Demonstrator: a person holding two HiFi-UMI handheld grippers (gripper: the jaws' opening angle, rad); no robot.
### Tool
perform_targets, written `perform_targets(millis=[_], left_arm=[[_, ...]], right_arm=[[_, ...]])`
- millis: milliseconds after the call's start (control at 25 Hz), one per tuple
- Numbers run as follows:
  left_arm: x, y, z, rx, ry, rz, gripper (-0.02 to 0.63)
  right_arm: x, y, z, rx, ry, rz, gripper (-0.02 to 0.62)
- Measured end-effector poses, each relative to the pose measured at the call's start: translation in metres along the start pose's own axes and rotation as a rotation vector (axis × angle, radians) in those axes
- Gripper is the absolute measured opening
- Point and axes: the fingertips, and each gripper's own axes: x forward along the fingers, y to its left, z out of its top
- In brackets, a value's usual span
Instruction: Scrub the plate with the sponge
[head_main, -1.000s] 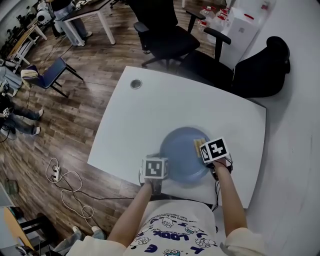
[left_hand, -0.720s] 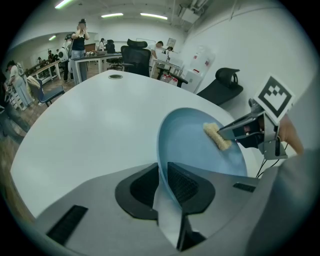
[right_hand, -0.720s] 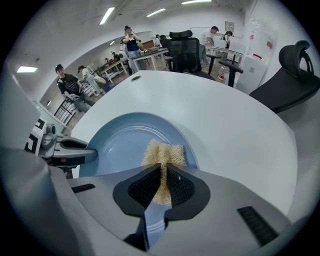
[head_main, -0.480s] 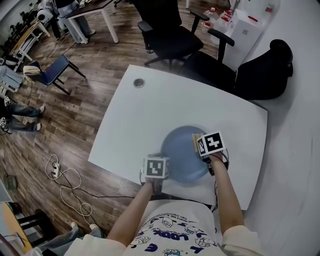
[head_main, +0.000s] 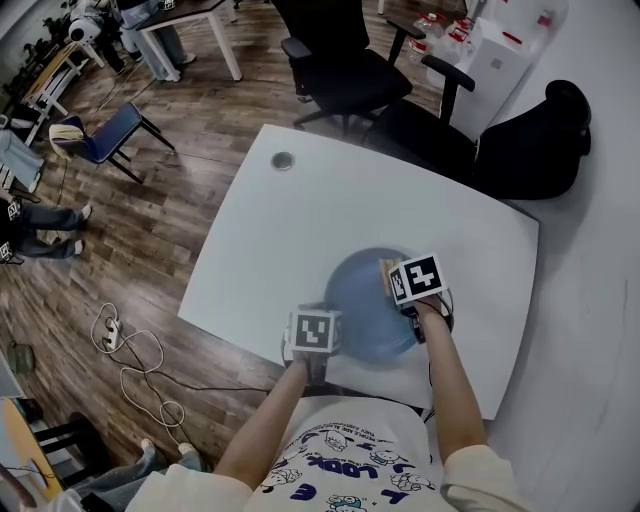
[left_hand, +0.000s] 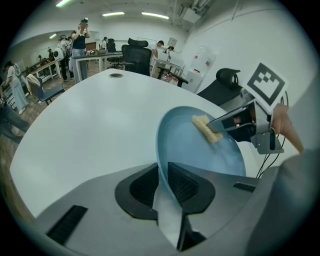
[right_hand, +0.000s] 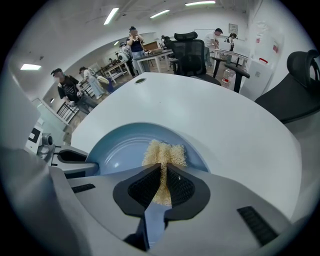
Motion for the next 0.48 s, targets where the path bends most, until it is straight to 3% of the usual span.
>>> perform_targets(millis=[480], left_arm=[[0.0,0.003,0.001,-0.004,-0.006,0.01,0.061]], right_arm=[[0.01,0.036,0.013,-0.072,-0.028,0.057,0.046]])
